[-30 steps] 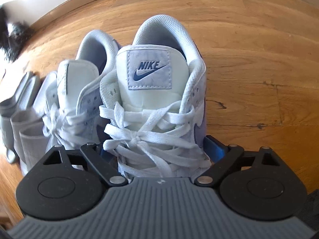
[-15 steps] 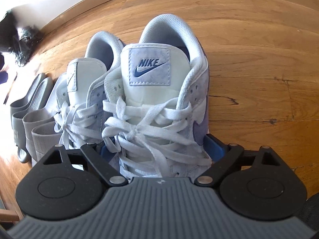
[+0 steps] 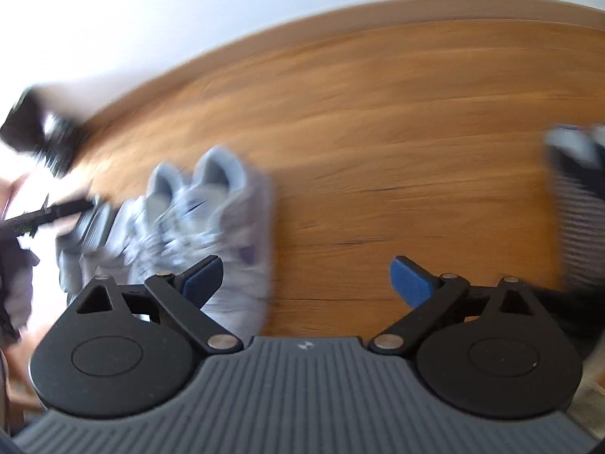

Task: Organize scattered shoes
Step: 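Move both tools toward the black sneakers, then grasp a black white-soled sneaker by its collar with the left tool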

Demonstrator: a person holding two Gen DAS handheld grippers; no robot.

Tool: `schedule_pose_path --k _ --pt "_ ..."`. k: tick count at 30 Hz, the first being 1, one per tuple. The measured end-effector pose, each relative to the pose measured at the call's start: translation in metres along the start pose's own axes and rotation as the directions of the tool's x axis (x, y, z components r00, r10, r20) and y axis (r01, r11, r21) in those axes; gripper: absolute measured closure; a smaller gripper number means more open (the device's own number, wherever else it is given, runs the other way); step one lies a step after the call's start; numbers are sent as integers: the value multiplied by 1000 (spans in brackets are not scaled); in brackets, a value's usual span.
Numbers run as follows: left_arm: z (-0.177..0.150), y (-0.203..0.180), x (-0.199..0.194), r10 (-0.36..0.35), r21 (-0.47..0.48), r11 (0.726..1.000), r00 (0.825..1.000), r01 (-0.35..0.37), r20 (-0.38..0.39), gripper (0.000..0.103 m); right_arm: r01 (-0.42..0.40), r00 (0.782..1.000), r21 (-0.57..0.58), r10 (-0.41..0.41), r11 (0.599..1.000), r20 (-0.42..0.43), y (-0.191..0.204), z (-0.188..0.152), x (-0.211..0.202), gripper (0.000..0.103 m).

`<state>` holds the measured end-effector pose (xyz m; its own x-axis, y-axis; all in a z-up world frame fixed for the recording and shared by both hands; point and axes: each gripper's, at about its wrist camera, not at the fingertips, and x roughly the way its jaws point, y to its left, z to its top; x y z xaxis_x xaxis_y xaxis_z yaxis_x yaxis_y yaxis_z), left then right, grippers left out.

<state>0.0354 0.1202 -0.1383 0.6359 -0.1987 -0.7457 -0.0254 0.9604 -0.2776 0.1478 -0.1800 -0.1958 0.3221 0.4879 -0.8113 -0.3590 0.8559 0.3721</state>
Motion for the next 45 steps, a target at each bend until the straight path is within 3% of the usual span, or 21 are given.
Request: schedule_pose_path --k 3,4,5,7,9,12,14,16,18,20,21,23,24,26,30,32,33,36,41,45 --pt "-10 -35 20 -90 43 995 994 93 -62 11 37 996 188 -52 982 78 -51 -12 -40 3" --pt "-14 -51 30 -129 52 990 987 134 -95 11 37 990 304 -77 952 120 -80 -20 -59 2" --pt "-18 -72 43 -166 52 983 976 174 -141 9 42 987 344 -93 938 133 -92 -22 -62 2" --pt "-23 -94 62 -177 27 982 962 187 -205 6 67 980 424 -140 903 143 -119 -32 -77 2" --pt "-30 -111 93 -208 -85 978 933 191 -295 6 103 969 488 -198 867 146 -142 -46 -96 1" --pt "-33 -112 132 -306 -263 939 888 222 -343 6 110 960 535 -228 838 160 -158 -63 -113 0" --pt "-23 -119 152 -330 -230 936 889 265 -318 6 101 965 553 -217 827 149 -167 -75 -117 0" --pt "-11 -140 160 -374 -79 927 879 367 -296 6 112 966 549 -220 828 136 -171 -79 -115 0" --pt "-2 -168 160 -435 110 869 852 482 -293 6 121 965 542 -227 832 133 -171 -81 -116 0" --pt "-3 -200 158 -472 291 777 823 558 -316 3 126 960 536 -238 835 146 -173 -80 -121 0" --pt "-6 -211 160 -480 342 739 810 580 -337 1 129 957 532 -246 837 155 -172 -78 -123 0" --pt "-21 -239 177 -505 400 646 757 650 -414 1 135 950 527 -261 839 171 -171 -76 -128 0" --pt "-25 -245 185 -509 402 635 748 660 -426 1 138 947 526 -268 840 179 -171 -76 -131 0" --pt "-35 -253 218 -494 344 650 721 677 -487 1 138 941 531 -277 836 192 -175 -75 -136 0" --pt "-56 -254 278 -459 184 735 678 653 -573 1 124 945 548 -266 827 188 -184 -79 -132 0" --pt "-61 -251 289 -457 139 760 675 634 -580 6 122 953 546 -253 829 170 -187 -83 -128 0" --pt "-61 -249 289 -463 126 766 677 630 -572 21 125 955 542 -249 831 162 -188 -84 -127 0" --pt "-59 -248 277 -484 134 763 695 633 -532 43 138 959 538 -248 831 137 -193 -88 -120 0" --pt "-63 -250 242 -440 225 780 768 584 -466 62 125 966 567 -229 814 115 -199 -88 -107 0" --pt "-64 -243 235 -429 234 804 806 547 -408 69 130 968 557 -226 820 107 -195 -85 -99 0"
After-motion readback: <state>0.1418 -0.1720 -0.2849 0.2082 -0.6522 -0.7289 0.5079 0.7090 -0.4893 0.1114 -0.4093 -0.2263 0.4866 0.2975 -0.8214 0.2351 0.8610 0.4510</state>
